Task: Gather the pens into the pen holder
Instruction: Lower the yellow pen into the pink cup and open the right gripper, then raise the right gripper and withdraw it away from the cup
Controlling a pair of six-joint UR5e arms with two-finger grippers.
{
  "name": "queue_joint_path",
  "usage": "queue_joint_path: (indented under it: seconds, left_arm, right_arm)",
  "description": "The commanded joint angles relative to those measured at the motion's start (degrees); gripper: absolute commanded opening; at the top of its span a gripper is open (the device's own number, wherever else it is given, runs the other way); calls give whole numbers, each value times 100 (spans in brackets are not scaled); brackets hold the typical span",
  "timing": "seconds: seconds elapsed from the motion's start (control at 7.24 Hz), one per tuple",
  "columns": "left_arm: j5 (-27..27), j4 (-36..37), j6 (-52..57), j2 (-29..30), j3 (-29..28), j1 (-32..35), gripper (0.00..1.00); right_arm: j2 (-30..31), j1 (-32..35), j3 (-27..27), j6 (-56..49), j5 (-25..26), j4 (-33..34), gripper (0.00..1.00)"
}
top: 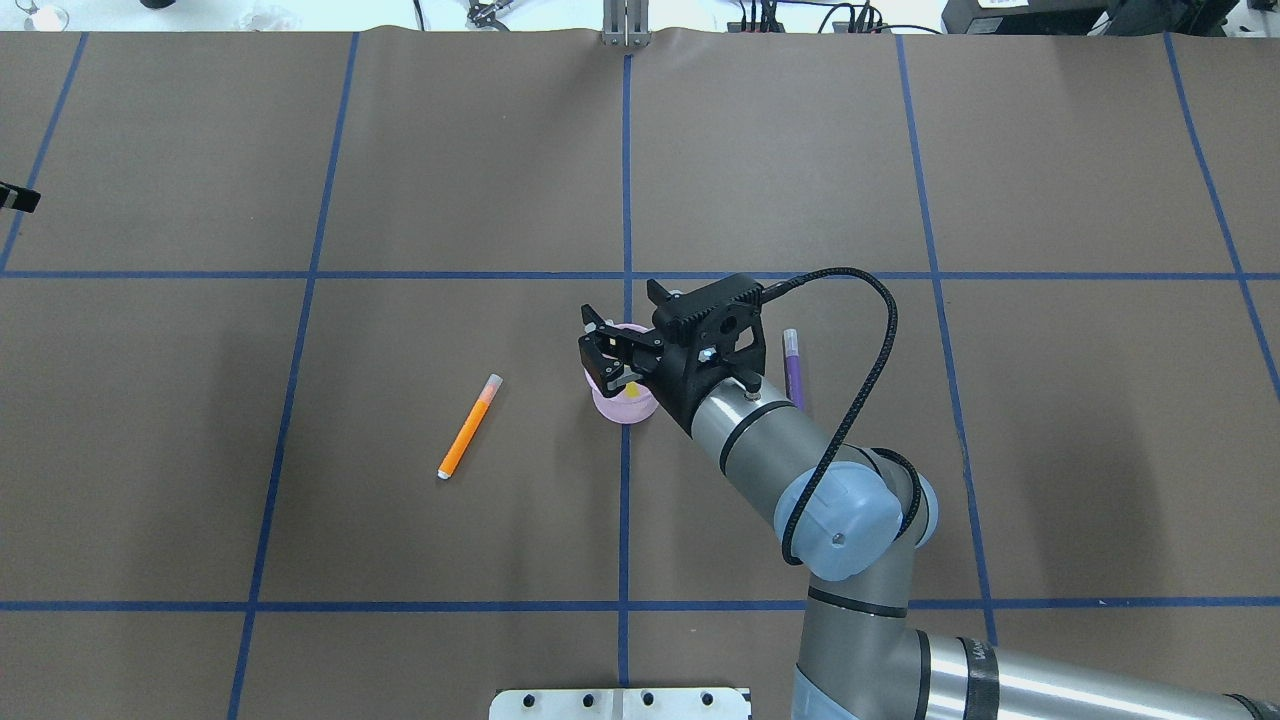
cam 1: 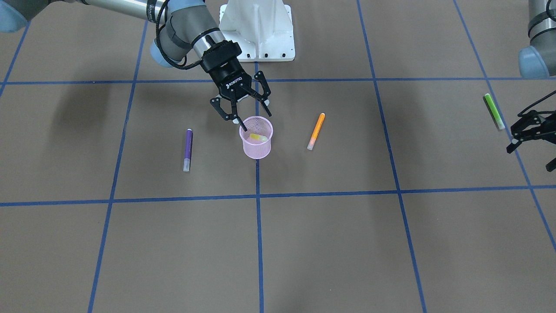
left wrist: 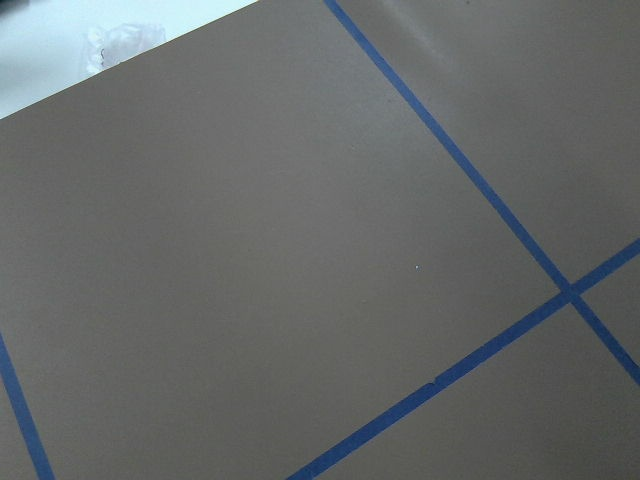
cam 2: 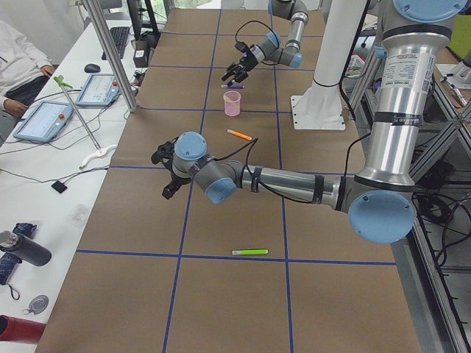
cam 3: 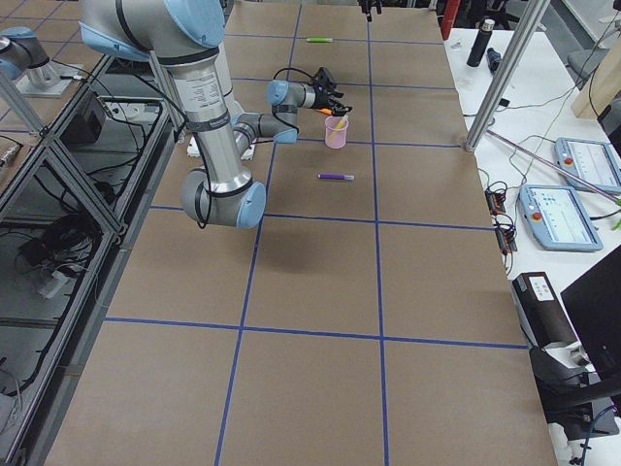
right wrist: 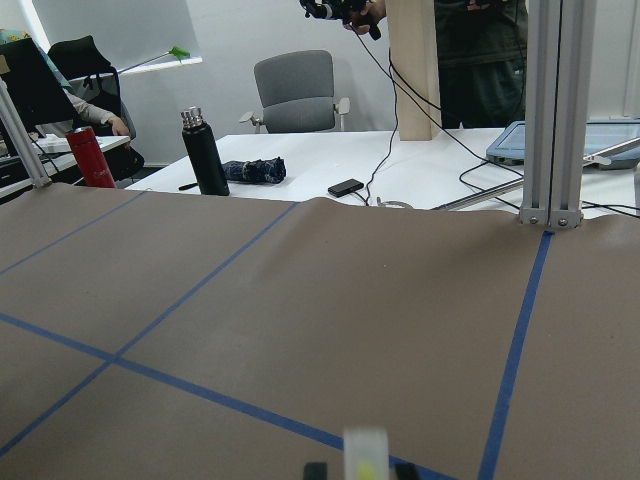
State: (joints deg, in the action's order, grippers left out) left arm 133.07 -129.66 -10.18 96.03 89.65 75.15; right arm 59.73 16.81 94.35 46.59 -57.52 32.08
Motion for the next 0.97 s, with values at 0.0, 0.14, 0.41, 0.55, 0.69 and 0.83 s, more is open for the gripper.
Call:
queue_joint_path:
  seconds: [0.0,0.14,0.41,0.55,0.69,0.83]
  left_arm:
    - [-9,-16,-281,-92,0,0,100]
    - [-35,-7,-875,-302,-9,0,100]
    - [-70,-7,-1267,-776,44,9,100]
    - [-70,-59,-1502,-1170,131,9,100]
    - [-79,-408,-1888,-1739,254,0,100]
    - [-79,-855,-2170,-2224,255,-18,100]
  right_arm:
    - [-111,224,22,365,-48,409,99]
    - [-120,461,48,682,-327,961,99]
    - [-102,1372,83,1018,-2016,1822,99]
    - [-102,1847,162,1019,-2818,2541,99]
    - [-93,2357,302,967,-3626,3340,100]
    - [-85,2927,321,783,-4556,3914,100]
